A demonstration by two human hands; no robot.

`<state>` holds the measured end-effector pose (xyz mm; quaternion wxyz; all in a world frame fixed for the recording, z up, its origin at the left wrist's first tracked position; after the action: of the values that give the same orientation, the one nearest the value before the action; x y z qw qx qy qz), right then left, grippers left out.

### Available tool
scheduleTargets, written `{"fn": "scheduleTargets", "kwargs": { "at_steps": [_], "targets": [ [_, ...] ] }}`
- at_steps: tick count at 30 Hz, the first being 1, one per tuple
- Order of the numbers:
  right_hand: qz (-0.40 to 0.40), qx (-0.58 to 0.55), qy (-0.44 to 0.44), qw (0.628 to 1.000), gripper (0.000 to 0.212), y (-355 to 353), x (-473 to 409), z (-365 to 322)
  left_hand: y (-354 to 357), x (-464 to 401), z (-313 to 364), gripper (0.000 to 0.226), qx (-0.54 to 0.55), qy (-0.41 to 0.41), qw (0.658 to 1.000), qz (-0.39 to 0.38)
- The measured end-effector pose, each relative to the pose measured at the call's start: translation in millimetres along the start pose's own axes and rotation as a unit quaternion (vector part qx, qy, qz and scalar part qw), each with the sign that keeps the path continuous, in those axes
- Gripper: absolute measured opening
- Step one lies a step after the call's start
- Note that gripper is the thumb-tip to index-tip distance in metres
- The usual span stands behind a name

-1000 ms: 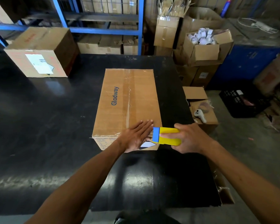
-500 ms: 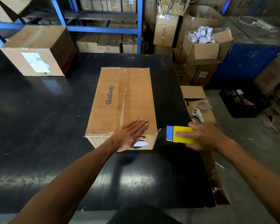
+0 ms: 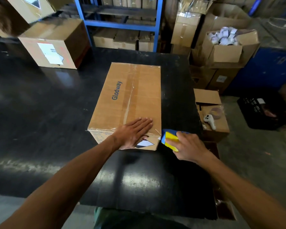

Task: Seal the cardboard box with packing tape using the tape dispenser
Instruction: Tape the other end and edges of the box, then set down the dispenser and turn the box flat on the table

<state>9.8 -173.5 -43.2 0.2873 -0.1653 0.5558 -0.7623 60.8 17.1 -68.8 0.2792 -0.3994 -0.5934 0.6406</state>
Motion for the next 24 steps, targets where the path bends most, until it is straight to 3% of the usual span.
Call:
{"fn": "scheduleTargets", "kwargs": {
  "at_steps": [4,6,7,11,13,14,17,24],
  "targets": [
    [-0.065,-0.076,0.102,0.990,0.049,16,-15,12,-7,-18,9,0.063,0.016,-0.012,1.000,-0.013],
    [-0.107,-0.162,0.201,0.960,0.050,30,-12,35,-12,-35,20,0.062,0.019,-0.013,0.999,-0.026],
    [-0.118,-0.247,0.260,0.926,0.052,37,-7,45,-12,-41,23,0.058,0.029,-0.032,0.999,-0.029],
    [-0.077,-0.523,0.458,0.715,0.040,78,19,74,-2,-51,21,0.054,0.098,-0.154,0.983,-0.030],
    [-0.055,-0.585,0.517,0.622,0.035,99,30,71,4,-52,17,0.076,0.091,-0.213,0.972,-0.036],
    [-0.055,-0.595,0.535,0.597,0.036,109,36,67,6,-51,12,0.092,0.096,-0.255,0.961,-0.050],
    [-0.064,-0.560,0.575,0.593,0.044,130,50,58,9,-55,4,0.112,0.108,-0.318,0.938,-0.091],
    [-0.055,-0.514,0.569,0.639,0.030,147,67,52,12,-56,6,0.096,0.118,-0.324,0.933,-0.100]
  ]
}}
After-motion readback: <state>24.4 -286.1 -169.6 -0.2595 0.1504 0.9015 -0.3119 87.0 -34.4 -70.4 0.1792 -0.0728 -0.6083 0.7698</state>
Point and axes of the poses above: each hand's wrist, its own x-axis away from the middle knuckle, its own y-axis out of the palm, z = x × y, the point moved 7 cm from there along -x, towards the middle knuckle, and after that the axes turned 6 degrees about x, right-handed, at the moved point
